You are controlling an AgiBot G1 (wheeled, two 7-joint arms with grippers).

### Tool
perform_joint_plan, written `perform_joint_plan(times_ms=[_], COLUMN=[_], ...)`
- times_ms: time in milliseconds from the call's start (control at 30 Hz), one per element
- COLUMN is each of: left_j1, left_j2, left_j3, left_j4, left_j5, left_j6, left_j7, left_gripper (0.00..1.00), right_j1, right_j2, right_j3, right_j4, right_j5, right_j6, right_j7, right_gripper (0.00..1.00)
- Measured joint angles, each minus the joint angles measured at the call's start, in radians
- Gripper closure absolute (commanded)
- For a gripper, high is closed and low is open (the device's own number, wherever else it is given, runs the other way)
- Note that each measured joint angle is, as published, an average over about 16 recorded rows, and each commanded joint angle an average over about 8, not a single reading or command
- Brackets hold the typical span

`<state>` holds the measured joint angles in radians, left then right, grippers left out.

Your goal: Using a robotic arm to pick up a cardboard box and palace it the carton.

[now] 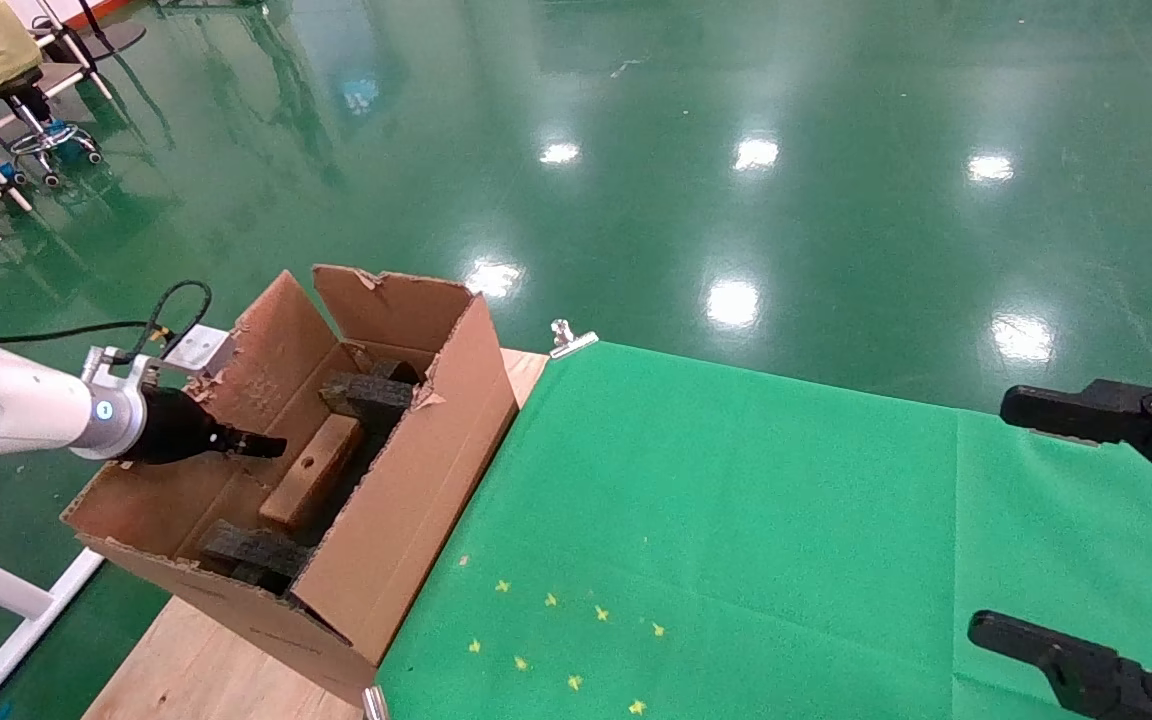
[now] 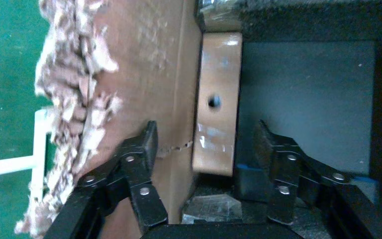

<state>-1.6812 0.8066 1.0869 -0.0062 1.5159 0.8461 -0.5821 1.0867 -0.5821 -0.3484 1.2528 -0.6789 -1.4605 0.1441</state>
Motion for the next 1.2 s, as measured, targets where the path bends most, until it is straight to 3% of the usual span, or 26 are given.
perform_joint_plan(times_ms=[333, 633, 967, 1200], left_j1=[-0.094, -0.168, -0.104, -0.050], left_j2=[-0.034, -0.102, -0.166, -0.178], left_j3=[-0.034, -0.118, -0.229, -0.270], left_j4=[-0.069, -0.235, -0.468, -0.550], left_j5=[-0.049, -0.188, -0.423, -0.516], left_j6=[0.060, 0.197, 0.390, 0.450], left_j7=[0.007, -0.039, -0.189, -0.238], left_gripper=[0.00, 0.00, 0.00, 0.00], right_j1=[0.000, 0.000, 0.000, 0.000], right_j2=[0.000, 0.000, 0.000, 0.000], right_j3=[0.000, 0.000, 0.000, 0.000], right_j4=[0.000, 0.000, 0.000, 0.000], right_j5=[0.000, 0.000, 0.000, 0.001], right_j6=[0.000, 0.000, 0.000, 0.000], right_j7=[0.000, 0.000, 0.000, 0.000], right_gripper=[0.00, 0.00, 0.00, 0.00])
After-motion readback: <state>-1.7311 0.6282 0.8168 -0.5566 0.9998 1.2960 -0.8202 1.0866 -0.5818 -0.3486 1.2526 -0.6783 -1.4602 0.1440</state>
